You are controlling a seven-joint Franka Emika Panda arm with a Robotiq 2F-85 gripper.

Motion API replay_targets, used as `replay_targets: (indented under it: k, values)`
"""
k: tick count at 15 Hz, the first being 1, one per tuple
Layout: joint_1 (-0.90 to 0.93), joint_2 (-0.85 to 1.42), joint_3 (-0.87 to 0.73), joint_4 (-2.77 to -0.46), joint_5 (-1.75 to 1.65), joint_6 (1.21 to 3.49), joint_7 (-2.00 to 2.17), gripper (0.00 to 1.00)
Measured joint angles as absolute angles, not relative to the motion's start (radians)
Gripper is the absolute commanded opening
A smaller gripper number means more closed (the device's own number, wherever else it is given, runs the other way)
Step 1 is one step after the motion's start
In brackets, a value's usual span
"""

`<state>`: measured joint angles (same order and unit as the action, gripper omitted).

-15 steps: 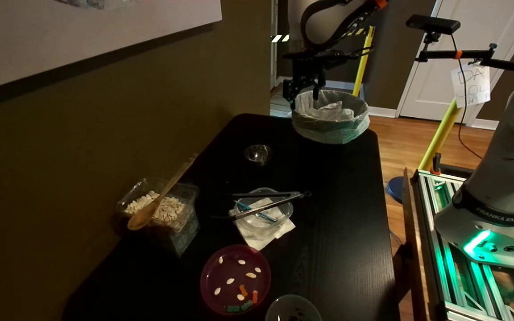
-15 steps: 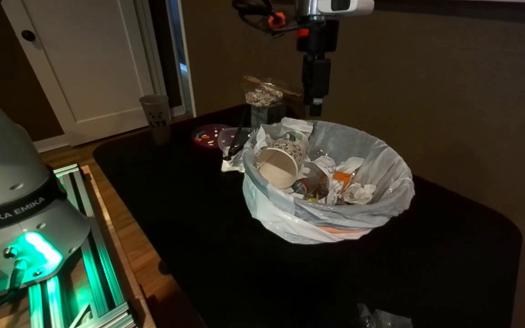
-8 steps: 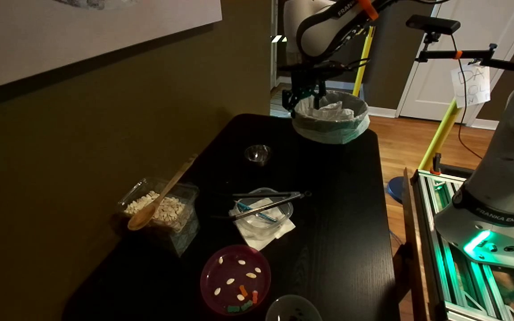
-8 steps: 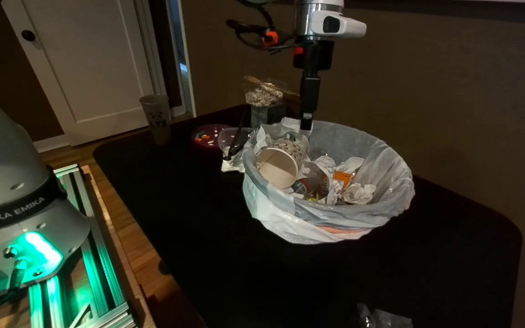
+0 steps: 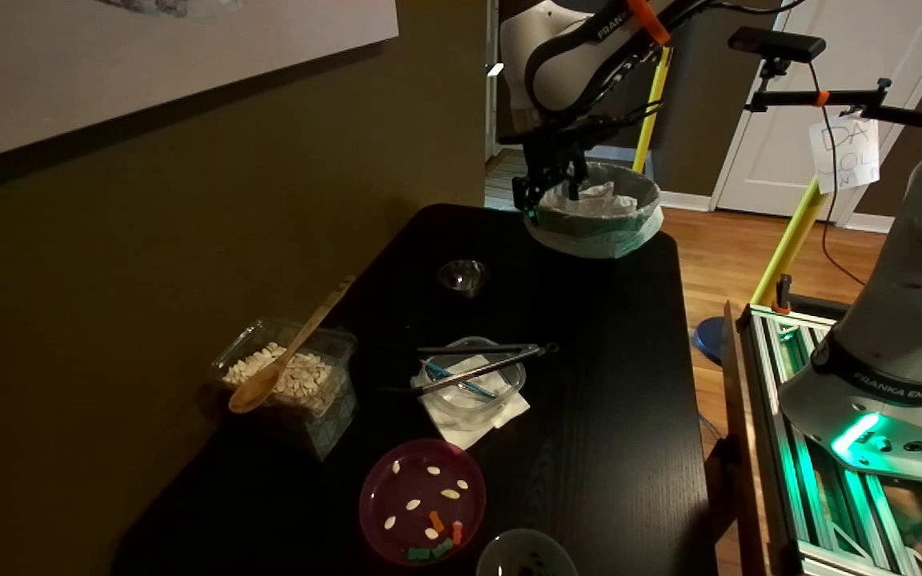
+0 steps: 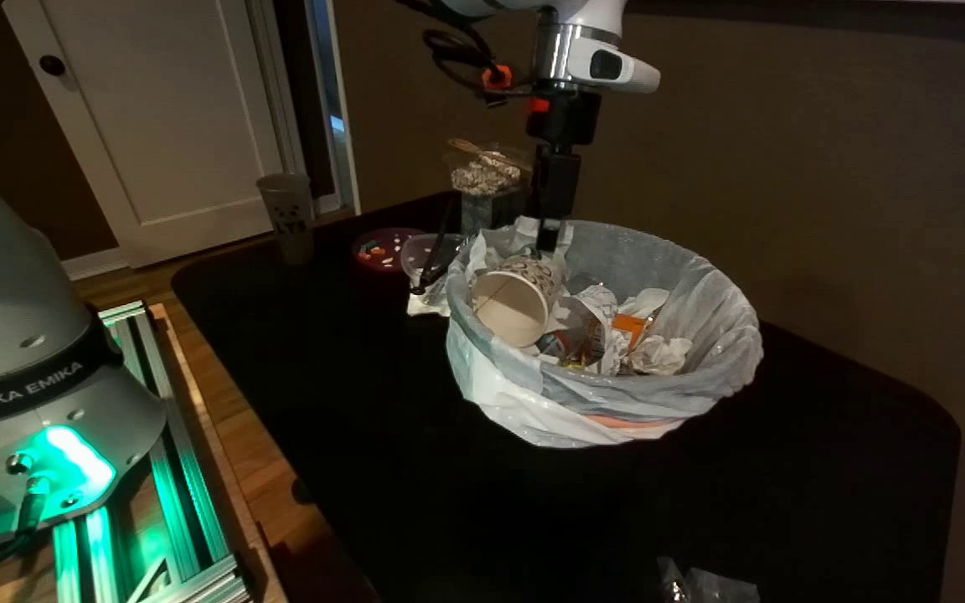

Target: Move the black bin closer to the wall

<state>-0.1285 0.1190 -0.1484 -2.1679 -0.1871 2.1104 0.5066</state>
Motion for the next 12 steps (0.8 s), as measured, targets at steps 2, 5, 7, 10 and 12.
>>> replay_targets:
  k: [2,5,7,10,12]
  values:
    - [-0.123,0.119,-0.148,-2.161,-0.187,2.092,0.48,1.0]
    - [-0.111,0.117,-0.145,-2.143,-0.2,2.085,0.47,1.0]
    - [-0.101,0.117,-0.142,-2.134,-0.215,2.085,0.47,1.0]
    - [-0.089,0.117,-0.141,-2.121,-0.282,2.085,0.489,1.0]
    - [-0.083,0.111,-0.141,-2.108,-0.331,2.085,0.5,1.0]
